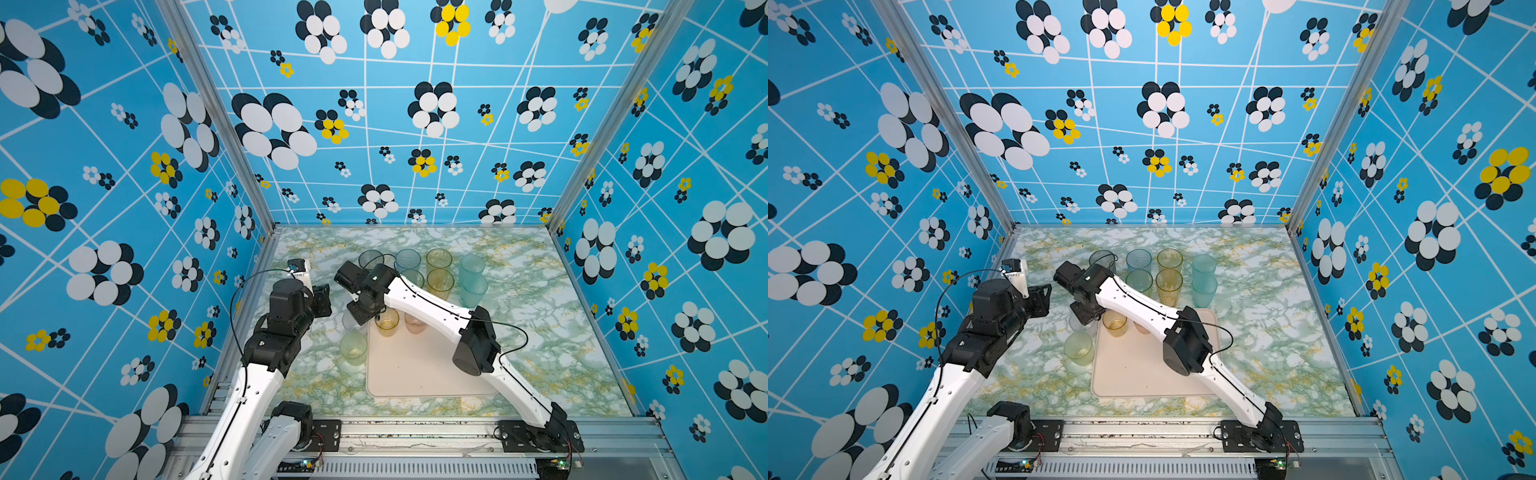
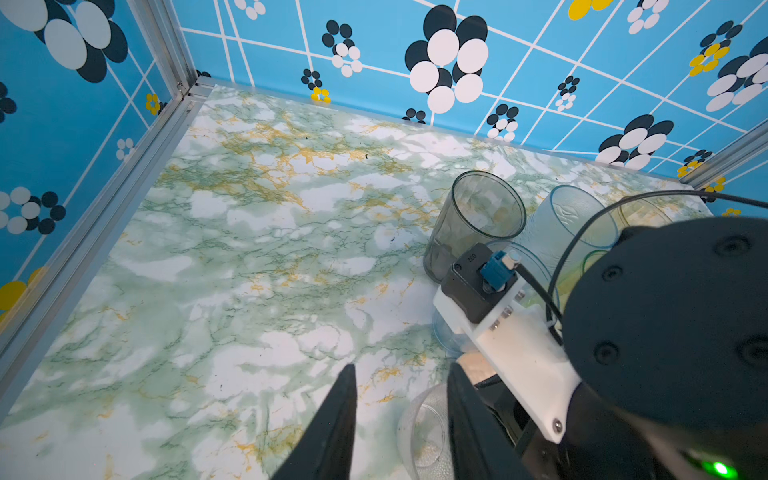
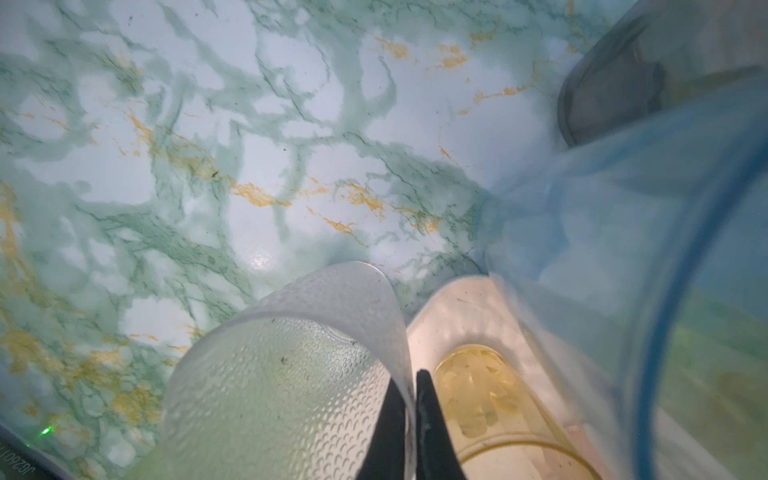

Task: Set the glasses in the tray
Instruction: 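Lift the frosted cup with the right gripper and carry it over the tray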

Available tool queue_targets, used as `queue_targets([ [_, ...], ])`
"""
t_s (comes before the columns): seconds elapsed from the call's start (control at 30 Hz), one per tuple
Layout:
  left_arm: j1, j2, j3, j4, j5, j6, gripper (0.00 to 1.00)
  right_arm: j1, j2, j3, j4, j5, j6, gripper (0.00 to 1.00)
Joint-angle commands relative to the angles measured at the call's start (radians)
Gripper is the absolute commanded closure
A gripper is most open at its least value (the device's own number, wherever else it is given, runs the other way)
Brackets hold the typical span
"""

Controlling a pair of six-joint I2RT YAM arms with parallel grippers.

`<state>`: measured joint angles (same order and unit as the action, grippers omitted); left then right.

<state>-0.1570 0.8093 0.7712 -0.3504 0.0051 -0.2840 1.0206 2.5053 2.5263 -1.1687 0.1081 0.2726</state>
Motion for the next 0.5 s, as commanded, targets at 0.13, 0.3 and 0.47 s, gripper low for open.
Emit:
queue_targets([
  [0.13,0.011,-0.006,-0.016,0.009,0.006,0.024,0.64,0.011,-0.094,0.009,0.086,0.036,-0.014,1.0],
  [0.3,0.01,-0.004,-0.015,0.007,-0.005,0.026,0.63,0.013,-0.169,-0.028,0.152,0.046,-0.042,1.0],
  [0.47,0.01,0.016,-0.004,-0.007,-0.013,0.03,0.64,0.011,-0.305,-0.12,0.171,0.091,-0.079,1.0],
])
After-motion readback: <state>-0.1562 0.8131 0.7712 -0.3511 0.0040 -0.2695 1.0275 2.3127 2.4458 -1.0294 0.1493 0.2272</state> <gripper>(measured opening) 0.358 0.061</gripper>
